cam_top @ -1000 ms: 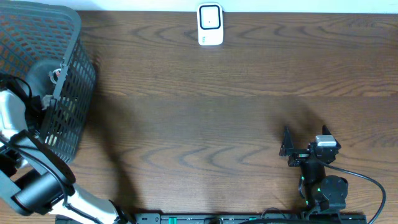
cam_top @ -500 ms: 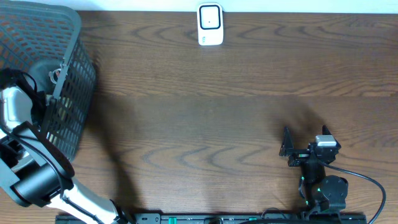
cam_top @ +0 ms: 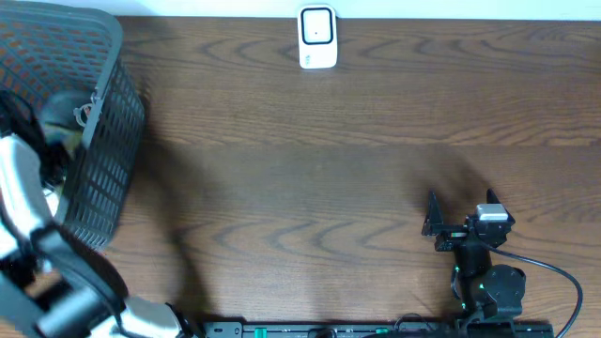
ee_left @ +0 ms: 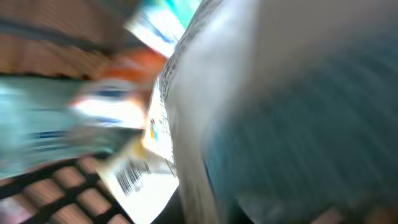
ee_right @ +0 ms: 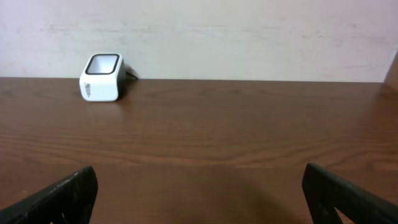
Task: Scan the item barcode
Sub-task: 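Reach into the basket and grasp a white snack bag with left gripper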
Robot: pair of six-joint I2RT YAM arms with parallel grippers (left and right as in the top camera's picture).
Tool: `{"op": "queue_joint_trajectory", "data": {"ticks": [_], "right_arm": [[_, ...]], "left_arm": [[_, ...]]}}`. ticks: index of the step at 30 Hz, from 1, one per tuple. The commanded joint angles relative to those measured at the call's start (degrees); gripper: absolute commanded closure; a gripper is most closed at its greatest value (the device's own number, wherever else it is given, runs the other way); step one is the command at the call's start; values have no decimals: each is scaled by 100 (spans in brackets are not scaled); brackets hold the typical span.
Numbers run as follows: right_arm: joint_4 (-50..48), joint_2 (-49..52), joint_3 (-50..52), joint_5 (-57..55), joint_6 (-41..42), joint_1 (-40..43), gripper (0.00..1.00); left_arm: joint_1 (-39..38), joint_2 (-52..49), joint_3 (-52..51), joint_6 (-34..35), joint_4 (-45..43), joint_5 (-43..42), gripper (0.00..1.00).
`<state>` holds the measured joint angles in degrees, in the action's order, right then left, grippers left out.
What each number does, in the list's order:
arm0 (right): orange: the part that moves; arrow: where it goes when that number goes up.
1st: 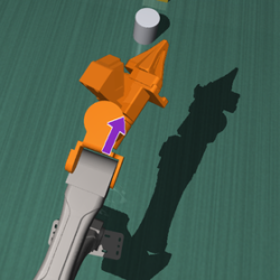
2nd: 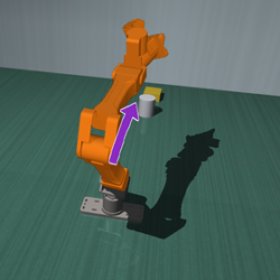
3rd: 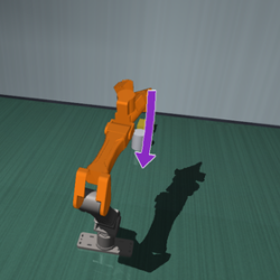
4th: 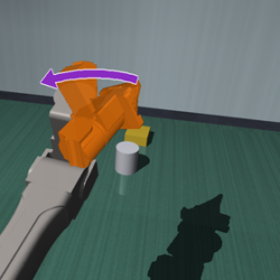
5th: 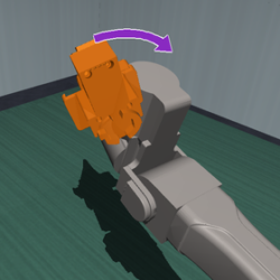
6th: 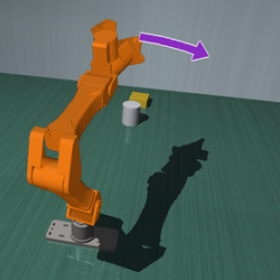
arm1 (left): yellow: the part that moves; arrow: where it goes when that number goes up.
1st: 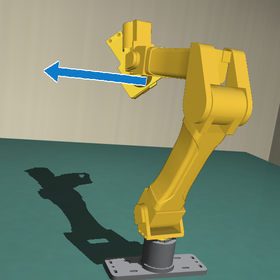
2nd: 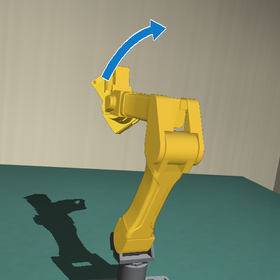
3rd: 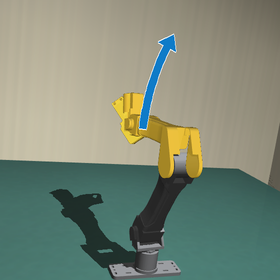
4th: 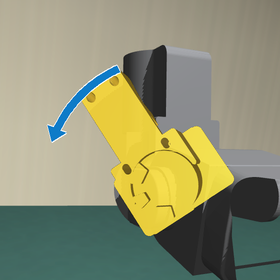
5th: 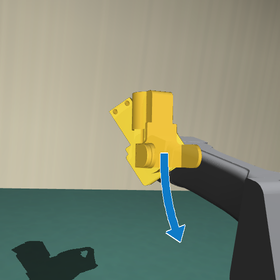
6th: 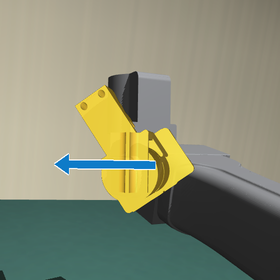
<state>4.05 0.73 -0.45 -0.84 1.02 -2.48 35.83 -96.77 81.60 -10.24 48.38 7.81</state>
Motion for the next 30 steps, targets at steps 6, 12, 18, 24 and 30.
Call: {"op": "queue_joint_trajectory", "data": {"ticks": [6,12,18,24,30], "right_arm": [[22,-24,15,-7,63,-20,1],[22,-24,15,-7,63,-20,1],[22,-24,15,-7,63,-20,1],[22,-24,15,-7,63,-20,1],[22,-24,15,-7,63,-20,1]], "left_arm": [[-9,2197,190,1233,-1257,-1185,93],[-9,2938,190,1698,-1912,-1554,93],[-7,2503,138,1108,-1257,-1545,11],[-9,1318,122,258,-330,-1443,2],[-9,94,116,-640,116,-1445,2]]}}
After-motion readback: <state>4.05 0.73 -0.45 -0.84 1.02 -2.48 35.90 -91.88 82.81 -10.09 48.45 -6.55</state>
